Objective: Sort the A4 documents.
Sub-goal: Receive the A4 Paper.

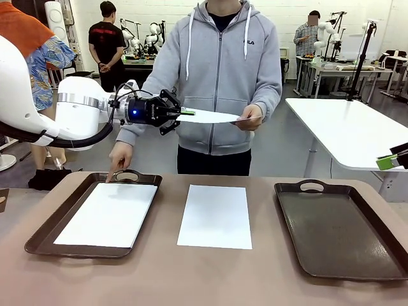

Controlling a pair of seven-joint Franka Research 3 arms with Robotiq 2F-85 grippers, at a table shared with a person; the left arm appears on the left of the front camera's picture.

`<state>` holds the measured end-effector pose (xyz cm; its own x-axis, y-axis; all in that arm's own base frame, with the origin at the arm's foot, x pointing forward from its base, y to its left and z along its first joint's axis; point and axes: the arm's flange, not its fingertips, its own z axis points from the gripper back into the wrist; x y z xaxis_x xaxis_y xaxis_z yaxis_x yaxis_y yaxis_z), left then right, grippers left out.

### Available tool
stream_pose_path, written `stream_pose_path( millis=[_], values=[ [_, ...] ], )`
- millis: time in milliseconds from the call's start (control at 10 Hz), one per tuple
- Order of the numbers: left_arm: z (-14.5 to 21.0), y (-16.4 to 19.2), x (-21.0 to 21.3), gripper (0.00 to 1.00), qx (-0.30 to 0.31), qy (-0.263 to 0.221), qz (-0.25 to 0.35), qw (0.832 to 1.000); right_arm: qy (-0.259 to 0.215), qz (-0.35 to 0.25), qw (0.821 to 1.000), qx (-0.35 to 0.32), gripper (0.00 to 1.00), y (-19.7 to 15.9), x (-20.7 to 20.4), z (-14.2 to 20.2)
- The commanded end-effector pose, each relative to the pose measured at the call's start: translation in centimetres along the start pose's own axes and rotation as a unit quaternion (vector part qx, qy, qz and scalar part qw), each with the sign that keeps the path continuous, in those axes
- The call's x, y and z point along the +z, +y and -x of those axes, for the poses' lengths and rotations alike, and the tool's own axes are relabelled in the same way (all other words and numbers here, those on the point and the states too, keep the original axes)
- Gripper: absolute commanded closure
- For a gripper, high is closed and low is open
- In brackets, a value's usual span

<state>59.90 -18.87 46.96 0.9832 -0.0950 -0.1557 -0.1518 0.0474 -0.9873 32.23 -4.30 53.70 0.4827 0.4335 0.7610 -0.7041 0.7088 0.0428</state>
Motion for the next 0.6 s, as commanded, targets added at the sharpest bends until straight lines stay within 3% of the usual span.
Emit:
stream_pose_path(
  millis=[0,200,500],
  values=[
    [-0.10,-0.14,-0.10,1.00,0.013,0.005,-0.001,1.000,-0.006,-0.011,1.000,0.001,0.00,-0.09,-0.27,0.06],
    [0.55,-0.46,0.15,1.00,-0.006,0.019,-0.024,1.000,-0.006,-0.011,1.000,0.001,0.00,-0.09,-0.27,0.06],
    [0.01,0.10,-0.04,1.00,0.001,0.001,-0.002,1.000,-0.006,-0.011,1.000,0.001,0.00,-0.09,-0.27,0.06]
  ],
)
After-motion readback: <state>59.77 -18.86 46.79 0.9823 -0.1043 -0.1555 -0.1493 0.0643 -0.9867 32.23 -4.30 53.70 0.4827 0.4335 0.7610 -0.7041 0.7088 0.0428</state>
